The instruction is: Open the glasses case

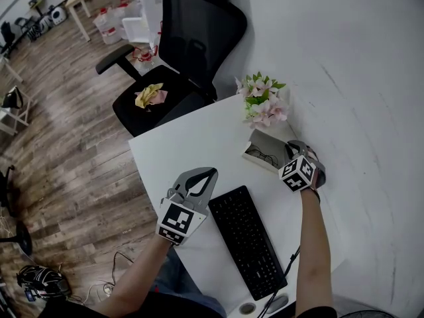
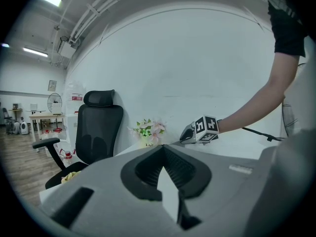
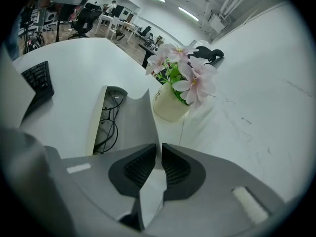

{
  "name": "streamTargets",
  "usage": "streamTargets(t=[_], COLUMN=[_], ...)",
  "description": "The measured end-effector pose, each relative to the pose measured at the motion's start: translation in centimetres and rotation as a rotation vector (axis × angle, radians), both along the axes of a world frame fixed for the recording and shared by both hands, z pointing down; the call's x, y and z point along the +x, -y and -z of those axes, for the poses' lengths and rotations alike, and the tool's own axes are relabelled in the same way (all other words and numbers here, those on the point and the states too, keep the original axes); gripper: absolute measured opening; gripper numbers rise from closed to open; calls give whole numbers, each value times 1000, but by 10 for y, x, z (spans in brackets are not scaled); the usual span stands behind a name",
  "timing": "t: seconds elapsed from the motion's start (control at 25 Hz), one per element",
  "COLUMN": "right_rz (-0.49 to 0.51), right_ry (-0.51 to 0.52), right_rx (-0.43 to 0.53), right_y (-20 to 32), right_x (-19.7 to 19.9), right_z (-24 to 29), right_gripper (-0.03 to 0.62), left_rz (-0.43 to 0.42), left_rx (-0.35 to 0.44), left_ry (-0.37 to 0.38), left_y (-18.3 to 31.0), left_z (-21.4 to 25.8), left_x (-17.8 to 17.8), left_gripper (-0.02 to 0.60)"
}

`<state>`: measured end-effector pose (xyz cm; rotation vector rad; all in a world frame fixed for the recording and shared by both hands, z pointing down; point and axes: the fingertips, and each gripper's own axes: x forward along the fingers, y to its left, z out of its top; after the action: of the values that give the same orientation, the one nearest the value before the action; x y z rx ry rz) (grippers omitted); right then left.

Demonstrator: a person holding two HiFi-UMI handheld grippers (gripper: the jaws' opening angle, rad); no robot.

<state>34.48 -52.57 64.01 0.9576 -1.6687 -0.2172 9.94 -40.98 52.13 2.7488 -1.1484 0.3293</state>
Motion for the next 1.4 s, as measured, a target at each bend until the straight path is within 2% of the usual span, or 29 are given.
streamTargets(t=[0.2,0.4,0.64,0.76,0.92,1.12,1.4], right_rz=[2,16,-17,-85,-196,-330,-459], right_ry=[13,14,71,188,396,676,970], right_rx=[-1,-8,53,129,265,458,645], right_y=[-3,-10,-24,-36,-63,-117,-198], right_x=[-2,-4,-7,-11,-16,-23,-36], right_z=[1,7,43,74,120,176,219], right_gripper=[32,60,43,31,20,12,11], left_rz=[5,-2,-21,-34,-58,-90,-118], left_rx=[0,9,33,51,86,136,187], left_ry=[-1,-5,-21,-32,-41,-50,-62], left_y=[0,0,-2,-3,-8,-19,-39], left_z=[0,5,20,33,52,80,107], left_x=[-2,1,9,14,23,29,26], left_gripper=[8,8,8,8,8,8,8])
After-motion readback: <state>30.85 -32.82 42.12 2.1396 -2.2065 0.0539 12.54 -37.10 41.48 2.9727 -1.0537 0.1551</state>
